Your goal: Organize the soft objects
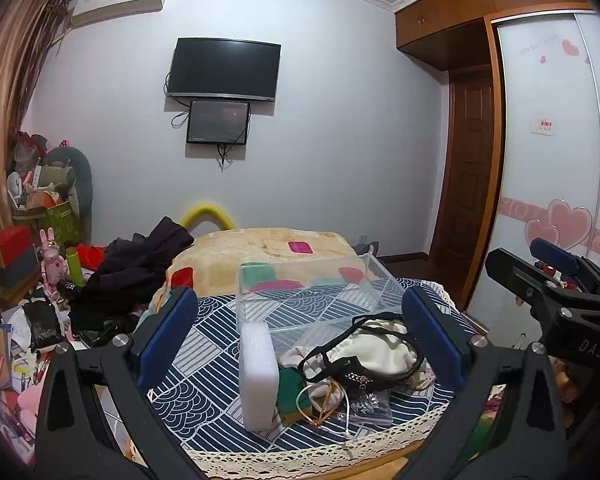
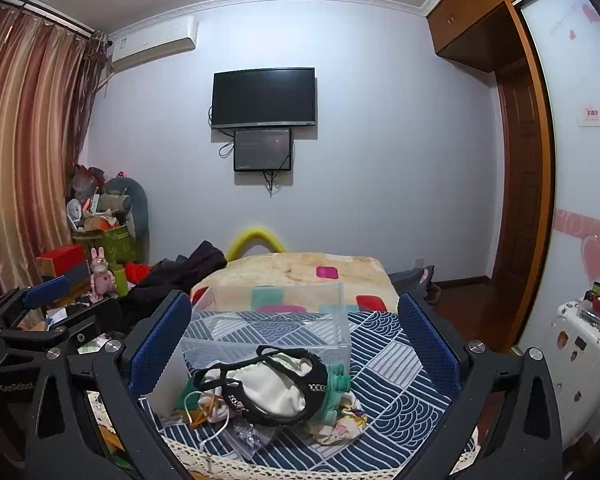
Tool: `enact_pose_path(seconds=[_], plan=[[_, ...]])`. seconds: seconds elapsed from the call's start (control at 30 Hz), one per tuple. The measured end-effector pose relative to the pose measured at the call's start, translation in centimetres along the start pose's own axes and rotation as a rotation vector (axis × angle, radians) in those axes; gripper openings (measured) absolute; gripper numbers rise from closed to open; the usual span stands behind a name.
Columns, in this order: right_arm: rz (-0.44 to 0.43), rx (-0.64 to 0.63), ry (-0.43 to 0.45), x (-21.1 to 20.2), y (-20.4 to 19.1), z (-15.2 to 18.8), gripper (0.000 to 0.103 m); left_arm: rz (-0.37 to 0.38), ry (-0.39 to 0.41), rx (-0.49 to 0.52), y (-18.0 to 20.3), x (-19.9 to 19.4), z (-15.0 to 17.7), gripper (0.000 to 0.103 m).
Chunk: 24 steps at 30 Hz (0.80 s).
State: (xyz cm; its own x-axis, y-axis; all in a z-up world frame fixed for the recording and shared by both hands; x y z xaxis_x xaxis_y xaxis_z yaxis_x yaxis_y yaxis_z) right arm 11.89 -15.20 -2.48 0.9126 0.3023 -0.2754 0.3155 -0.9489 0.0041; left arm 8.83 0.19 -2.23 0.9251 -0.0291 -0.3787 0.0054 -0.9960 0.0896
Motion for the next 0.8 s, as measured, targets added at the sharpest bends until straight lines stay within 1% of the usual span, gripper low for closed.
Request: enact_pose_path(seconds=[0.8], plan=[[-0.006,0.001,0.005,-0.10,-0.12,-0.12,0.103,-0.002,0.006,-0.001,-0.03,-0.10,-0.12,0.103]])
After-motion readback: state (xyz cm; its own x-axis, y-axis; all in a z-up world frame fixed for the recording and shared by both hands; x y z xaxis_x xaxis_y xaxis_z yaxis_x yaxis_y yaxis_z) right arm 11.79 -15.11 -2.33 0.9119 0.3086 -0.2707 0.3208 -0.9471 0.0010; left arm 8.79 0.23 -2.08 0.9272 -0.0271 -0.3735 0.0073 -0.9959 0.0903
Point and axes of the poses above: each gripper's, at about its wrist camera, not at the fingertips, and x roughly the way its jaws point, y to its right, z to its underside, the point moved 9 cm from there along x, roughly the way its jaws point, and after that the axes turned 8 degrees about -y, right-handed, at the moved point
